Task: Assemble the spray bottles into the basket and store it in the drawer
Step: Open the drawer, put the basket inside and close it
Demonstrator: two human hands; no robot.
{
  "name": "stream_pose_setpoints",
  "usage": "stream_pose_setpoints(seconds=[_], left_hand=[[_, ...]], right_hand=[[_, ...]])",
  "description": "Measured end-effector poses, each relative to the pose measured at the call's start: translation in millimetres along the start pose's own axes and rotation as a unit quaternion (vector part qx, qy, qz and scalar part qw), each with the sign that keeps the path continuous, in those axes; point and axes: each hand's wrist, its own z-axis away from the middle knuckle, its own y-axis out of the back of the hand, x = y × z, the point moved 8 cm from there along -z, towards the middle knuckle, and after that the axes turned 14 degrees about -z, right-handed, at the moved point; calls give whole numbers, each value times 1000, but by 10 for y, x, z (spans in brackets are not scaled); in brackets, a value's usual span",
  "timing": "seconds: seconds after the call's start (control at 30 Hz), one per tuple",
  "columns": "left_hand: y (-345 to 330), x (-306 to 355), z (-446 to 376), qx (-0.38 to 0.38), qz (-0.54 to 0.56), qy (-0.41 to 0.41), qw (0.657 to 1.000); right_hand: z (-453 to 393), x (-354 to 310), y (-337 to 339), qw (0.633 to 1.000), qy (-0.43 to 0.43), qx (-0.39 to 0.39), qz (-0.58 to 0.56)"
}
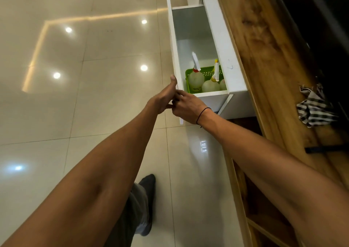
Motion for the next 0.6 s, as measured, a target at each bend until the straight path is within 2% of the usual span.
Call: stream_pose_setpoints(seconds=[0.17, 0.4, 0.6], left_hand=[[-211, 80, 122, -19, 11, -27, 999], [-595, 282, 177, 1, 42, -4, 999], [-879, 461, 183, 11, 65, -32, 997]], right_hand=[[181, 125, -29, 999, -29, -27, -15], [365, 310, -191, 991, -97, -79, 54], [623, 446, -277, 981, -146, -103, 79]])
